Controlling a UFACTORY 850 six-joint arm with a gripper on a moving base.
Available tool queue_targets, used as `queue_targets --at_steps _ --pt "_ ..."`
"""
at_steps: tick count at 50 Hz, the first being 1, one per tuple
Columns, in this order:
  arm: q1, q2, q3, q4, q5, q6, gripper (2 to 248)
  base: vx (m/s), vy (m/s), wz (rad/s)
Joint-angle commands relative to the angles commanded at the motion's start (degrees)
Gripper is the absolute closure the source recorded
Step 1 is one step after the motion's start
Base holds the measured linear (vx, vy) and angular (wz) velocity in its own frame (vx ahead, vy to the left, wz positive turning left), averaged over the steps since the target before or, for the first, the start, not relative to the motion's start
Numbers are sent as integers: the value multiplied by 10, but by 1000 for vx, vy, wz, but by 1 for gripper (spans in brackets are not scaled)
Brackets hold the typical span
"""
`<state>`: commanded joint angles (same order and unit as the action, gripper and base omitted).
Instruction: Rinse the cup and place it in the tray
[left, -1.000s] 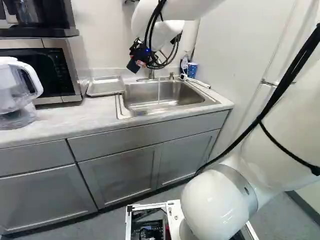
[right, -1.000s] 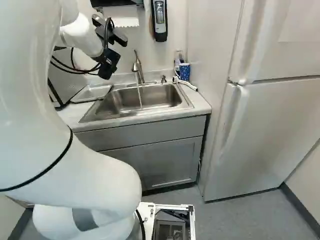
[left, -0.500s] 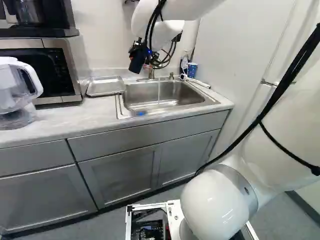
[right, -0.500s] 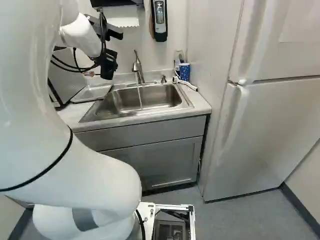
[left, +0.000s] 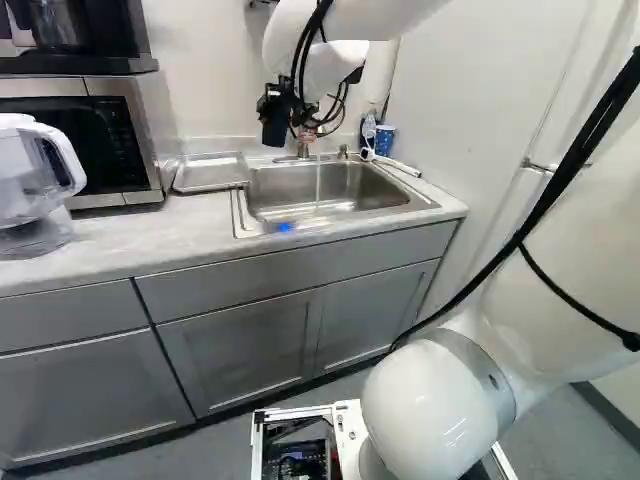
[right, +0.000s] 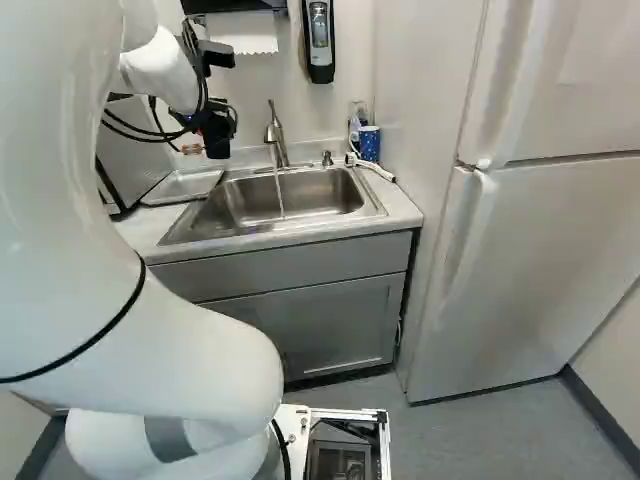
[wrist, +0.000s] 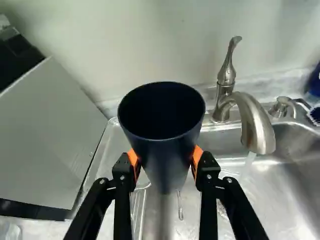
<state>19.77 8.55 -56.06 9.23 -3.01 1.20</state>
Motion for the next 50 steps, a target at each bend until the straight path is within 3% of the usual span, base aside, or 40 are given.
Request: queue_targets --at_steps 13,28,50 --pt "0 0 0 0 0 -78 129 0 0 0" --pt "2 -1 -1 0 0 -78 129 0 0 0" --pt "36 -25 -24 4 25 -78 129 0 0 0"
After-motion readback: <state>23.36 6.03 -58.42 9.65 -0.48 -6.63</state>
